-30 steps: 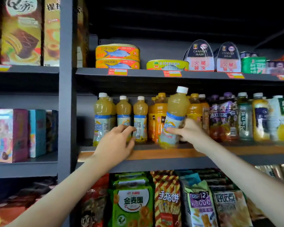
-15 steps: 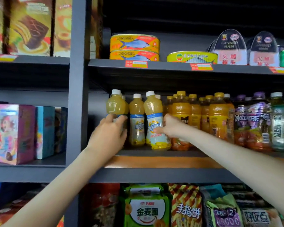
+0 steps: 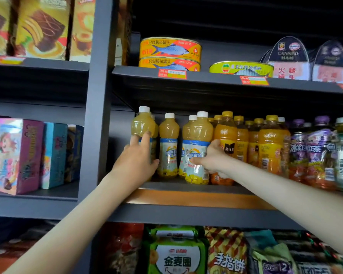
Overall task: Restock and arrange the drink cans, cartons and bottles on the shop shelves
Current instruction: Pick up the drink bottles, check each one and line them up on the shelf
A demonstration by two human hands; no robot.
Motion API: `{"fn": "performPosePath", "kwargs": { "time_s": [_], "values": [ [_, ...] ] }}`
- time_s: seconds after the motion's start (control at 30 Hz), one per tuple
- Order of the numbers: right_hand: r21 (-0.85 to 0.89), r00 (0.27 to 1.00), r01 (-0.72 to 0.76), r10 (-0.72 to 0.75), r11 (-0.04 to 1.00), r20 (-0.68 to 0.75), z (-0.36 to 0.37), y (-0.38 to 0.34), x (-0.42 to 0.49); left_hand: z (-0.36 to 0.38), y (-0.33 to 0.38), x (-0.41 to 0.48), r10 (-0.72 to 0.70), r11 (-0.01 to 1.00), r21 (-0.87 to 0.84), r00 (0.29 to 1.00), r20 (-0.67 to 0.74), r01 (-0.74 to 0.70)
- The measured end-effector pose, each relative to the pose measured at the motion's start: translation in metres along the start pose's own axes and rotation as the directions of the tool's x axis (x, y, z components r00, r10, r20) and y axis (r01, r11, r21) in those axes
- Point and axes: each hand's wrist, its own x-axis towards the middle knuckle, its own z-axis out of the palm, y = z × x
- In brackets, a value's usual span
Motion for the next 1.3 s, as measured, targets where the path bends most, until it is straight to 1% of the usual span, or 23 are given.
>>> {"fn": "performPosePath", "kwargs": {
  "time_s": [0.1,0.23,0.33,0.4,0.5,0.53,0.57,0.6,0.63,0.67,0.7,0.77,0.83,0.9,0.97,1.03,1.13,1.2,1.27,1.3],
  "values": [
    [-0.015,1.000,0.027,-0.027,1.000,0.005,0.000,0.001,0.000,0.003,0.000,0.000,0.002,1.000,0.003,1.000,-0.006,-0.002],
    [-0.001,0.997,0.067,-0.067,0.998,-0.037,0.004,0.003,-0.001,0.003,-0.004,0.002,-0.010,1.000,0.015,1.000,-0.013,0.011],
    [-0.012,0.990,0.134,-0.134,0.991,-0.042,0.004,0.004,-0.002,0.003,-0.004,0.002,-0.011,1.000,0.014,1.000,0.013,0.010],
    [-0.038,0.986,0.161,-0.163,0.986,-0.032,0.003,0.004,-0.004,0.005,-0.004,0.001,-0.006,1.000,0.012,1.000,0.020,0.006],
    [-0.116,0.986,0.157,-0.162,0.981,-0.031,-0.001,-0.002,-0.011,0.005,-0.005,0.001,-0.003,1.000,0.010,1.000,0.009,0.002],
    [-0.212,0.973,0.197,-0.217,0.957,-0.074,-0.002,-0.004,-0.016,0.004,-0.006,0.001,-0.005,1.000,0.016,1.000,0.005,0.005],
    [-0.375,0.933,0.264,-0.334,0.889,-0.136,-0.002,-0.008,-0.021,0.004,-0.007,0.002,-0.006,1.000,0.023,1.000,-0.002,0.006],
    [-0.539,0.857,0.330,-0.485,0.775,-0.173,0.000,-0.013,-0.025,0.004,-0.008,0.002,-0.004,1.000,0.028,1.000,-0.004,0.005],
    [-0.632,0.772,0.395,-0.614,0.666,-0.165,0.004,-0.020,-0.029,0.003,-0.009,0.002,0.001,1.000,0.031,1.000,-0.002,-0.001],
    [-0.654,0.727,0.450,-0.675,0.608,-0.128,0.010,-0.027,-0.031,0.004,-0.009,0.003,0.006,0.999,0.031,1.000,0.006,-0.006],
    [-0.636,0.733,0.489,-0.677,0.597,-0.073,0.018,-0.036,-0.031,0.005,-0.009,0.003,0.014,0.999,0.031,1.000,0.016,-0.015],
    [-0.567,0.795,0.505,-0.607,0.651,0.011,0.038,-0.049,-0.020,0.008,-0.009,0.004,0.022,0.999,0.035,0.999,0.026,-0.023],
    [-0.530,0.853,0.463,-0.519,0.711,0.049,0.056,-0.060,-0.004,0.011,-0.010,0.005,0.007,0.998,0.065,0.999,0.048,-0.010],
    [-0.497,0.898,0.403,-0.436,0.769,0.053,0.070,-0.067,0.011,0.011,-0.010,0.006,-0.016,0.994,0.113,0.997,0.076,0.007],
    [-0.473,0.928,0.344,-0.371,0.811,0.040,0.078,-0.071,0.020,0.009,-0.007,0.005,-0.029,0.991,0.136,0.994,0.107,0.014],
    [-0.448,0.935,0.320,-0.354,0.835,0.007,0.082,-0.074,0.026,0.008,-0.006,0.005,-0.034,0.990,0.137,0.992,0.124,0.017],
    [-0.404,0.933,0.311,-0.357,0.860,-0.042,0.081,-0.076,0.028,0.010,-0.008,0.002,-0.038,0.997,0.069,0.992,0.118,0.030],
    [-0.359,0.909,0.361,-0.410,0.861,-0.070,0.081,-0.075,0.026,0.012,-0.008,0.000,-0.025,0.996,0.085,0.995,0.096,0.017],
    [-0.318,0.867,0.446,-0.492,0.837,-0.078,0.080,-0.072,0.023,0.015,-0.010,0.001,-0.025,0.994,0.105,0.997,0.077,0.017],
    [-0.301,0.842,0.491,-0.534,0.817,-0.076,0.078,-0.069,0.020,0.015,-0.010,0.001,-0.036,0.996,0.083,0.997,0.069,0.030]
  ]
}}
